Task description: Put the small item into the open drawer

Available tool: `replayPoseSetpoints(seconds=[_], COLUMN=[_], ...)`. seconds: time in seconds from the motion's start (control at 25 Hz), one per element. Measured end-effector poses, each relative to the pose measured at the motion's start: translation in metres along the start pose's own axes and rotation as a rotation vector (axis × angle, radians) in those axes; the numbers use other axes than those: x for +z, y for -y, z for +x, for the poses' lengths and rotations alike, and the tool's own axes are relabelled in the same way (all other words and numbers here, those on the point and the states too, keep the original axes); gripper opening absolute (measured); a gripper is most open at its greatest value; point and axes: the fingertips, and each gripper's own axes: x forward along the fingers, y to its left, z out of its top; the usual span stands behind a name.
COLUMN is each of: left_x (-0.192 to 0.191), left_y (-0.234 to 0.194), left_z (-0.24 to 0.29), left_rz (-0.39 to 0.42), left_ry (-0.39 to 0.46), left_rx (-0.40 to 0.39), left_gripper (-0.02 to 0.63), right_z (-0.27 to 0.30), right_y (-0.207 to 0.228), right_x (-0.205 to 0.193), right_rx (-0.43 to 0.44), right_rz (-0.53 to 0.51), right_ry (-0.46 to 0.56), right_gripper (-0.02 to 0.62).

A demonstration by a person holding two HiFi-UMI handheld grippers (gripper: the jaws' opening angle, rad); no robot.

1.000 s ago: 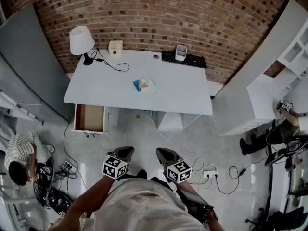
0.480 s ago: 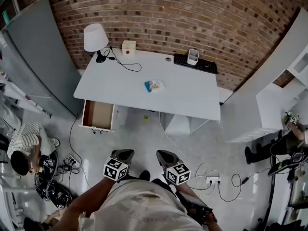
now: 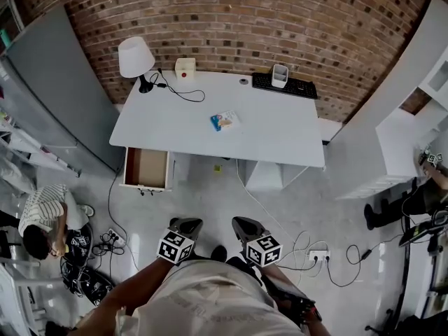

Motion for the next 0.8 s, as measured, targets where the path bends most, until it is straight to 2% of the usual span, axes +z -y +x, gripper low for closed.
replayPoseSetpoints(seconds=[0.64, 0.8], left_x=[0.003, -0.002], left_y=[-0.008, -0.017], left_z=[-0.006, -0.005], left_rz=[-0.005, -0.032], left_ry=[-0.018, -0.027], left_rx=[0.038, 0.048], left_gripper=[0.008, 0.008], right_z=[0.005, 0.011], right_y=[0.01, 0.018], right_x=[-0.006, -0.001], right_rx=[-0.013, -0.031], right_rz=[0.044, 0.051], right_ry=[-0.015, -0.012], right_gripper=[0.006, 0.006])
